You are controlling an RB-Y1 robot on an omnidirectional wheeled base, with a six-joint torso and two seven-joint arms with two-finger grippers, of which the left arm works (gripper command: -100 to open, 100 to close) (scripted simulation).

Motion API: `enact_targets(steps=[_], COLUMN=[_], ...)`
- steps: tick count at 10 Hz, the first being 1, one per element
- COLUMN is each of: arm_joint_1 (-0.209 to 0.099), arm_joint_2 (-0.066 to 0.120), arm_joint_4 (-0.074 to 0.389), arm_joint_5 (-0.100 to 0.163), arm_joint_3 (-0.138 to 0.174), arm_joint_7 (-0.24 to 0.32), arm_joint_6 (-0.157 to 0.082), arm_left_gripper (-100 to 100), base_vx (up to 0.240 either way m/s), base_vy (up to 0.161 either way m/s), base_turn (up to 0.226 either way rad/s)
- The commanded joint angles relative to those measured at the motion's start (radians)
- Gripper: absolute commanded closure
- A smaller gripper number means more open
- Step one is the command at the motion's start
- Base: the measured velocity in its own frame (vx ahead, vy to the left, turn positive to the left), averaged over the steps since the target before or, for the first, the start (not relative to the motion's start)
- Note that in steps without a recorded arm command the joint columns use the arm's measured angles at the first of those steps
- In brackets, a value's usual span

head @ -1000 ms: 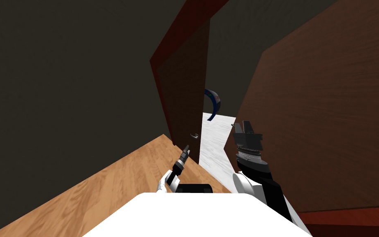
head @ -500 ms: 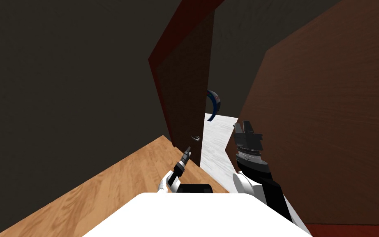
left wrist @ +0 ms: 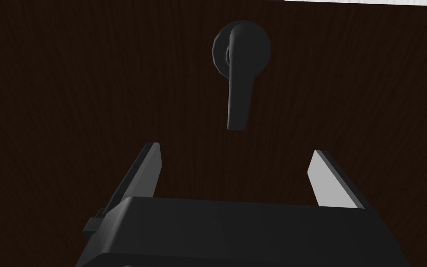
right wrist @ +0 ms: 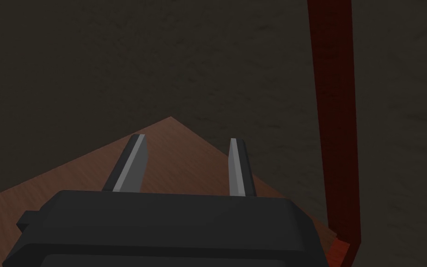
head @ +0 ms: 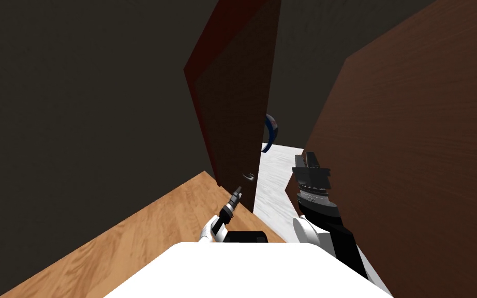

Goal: Push the door open

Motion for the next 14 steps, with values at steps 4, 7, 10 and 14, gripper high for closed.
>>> enact_targets(steps=[4, 7, 10, 14], arm_joint_1=[-0.006, -0.006, -0.007, -0.005], arm_joint_2=[0.007, 0.004, -0.017, -0.01], arm_joint_4=[0.019, 0.029, 0.04, 0.033], arm_joint_5=[-0.001, 0.003, 0.007, 0.006], arm_joint_3=[0.0, 0.009, 0.018, 0.016], arm_joint_7=[-0.003, -0.013, -0.023, -0.02], arm_joint_6=[-0.004, -0.007, -0.01, -0.008], arm_left_gripper=[-100, -100, -100, 100], base_vx=[0.089, 0.178, 0.199, 0.009], base_vy=[-0.01, -0.114, -0.125, -0.004], base_turn=[-0.022, -0.036, -0.039, -0.008])
